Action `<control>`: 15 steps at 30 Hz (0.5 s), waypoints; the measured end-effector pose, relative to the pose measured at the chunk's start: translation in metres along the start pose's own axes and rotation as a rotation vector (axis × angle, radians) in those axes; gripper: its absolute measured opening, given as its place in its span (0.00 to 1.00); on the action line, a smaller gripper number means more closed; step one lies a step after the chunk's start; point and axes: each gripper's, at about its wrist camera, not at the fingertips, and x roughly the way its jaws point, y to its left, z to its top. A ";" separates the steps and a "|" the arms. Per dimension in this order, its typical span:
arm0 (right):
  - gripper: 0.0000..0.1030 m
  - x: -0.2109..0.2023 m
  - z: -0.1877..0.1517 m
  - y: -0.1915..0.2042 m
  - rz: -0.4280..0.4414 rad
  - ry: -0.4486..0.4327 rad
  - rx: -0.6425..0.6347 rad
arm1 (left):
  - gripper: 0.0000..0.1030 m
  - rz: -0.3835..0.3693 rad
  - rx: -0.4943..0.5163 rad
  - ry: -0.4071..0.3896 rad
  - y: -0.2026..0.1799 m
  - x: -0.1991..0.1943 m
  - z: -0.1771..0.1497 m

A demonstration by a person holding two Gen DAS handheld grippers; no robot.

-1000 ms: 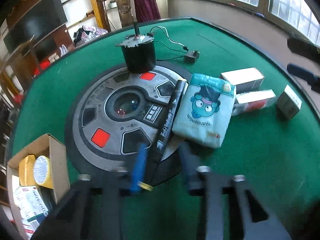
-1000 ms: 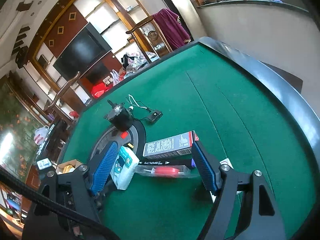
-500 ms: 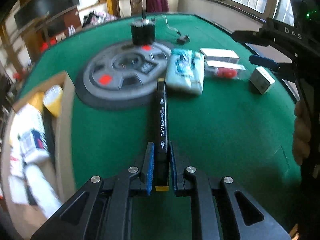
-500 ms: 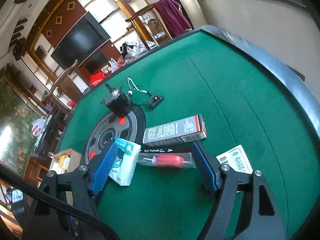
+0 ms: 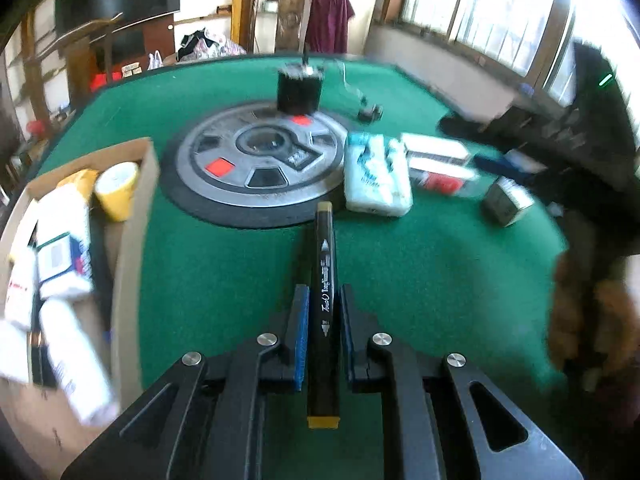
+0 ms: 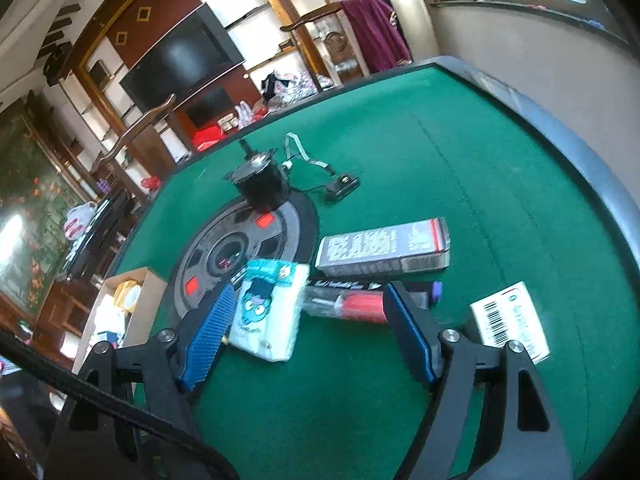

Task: Organize objects
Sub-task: 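Grasp the black marker with the left gripper while the right grasps the cartoon tissue pack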

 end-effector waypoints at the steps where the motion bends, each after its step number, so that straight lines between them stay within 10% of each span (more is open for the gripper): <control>1: 0.74 0.002 -0.001 0.002 0.015 0.024 0.010 | 0.11 -0.026 -0.022 -0.020 0.006 -0.013 -0.003; 6: 0.74 0.016 -0.009 0.020 0.060 0.113 0.045 | 0.11 -0.090 -0.069 -0.080 0.025 -0.050 -0.016; 15: 0.74 0.070 -0.011 0.039 -0.112 0.220 0.100 | 0.09 -0.146 -0.031 -0.145 0.038 -0.084 -0.041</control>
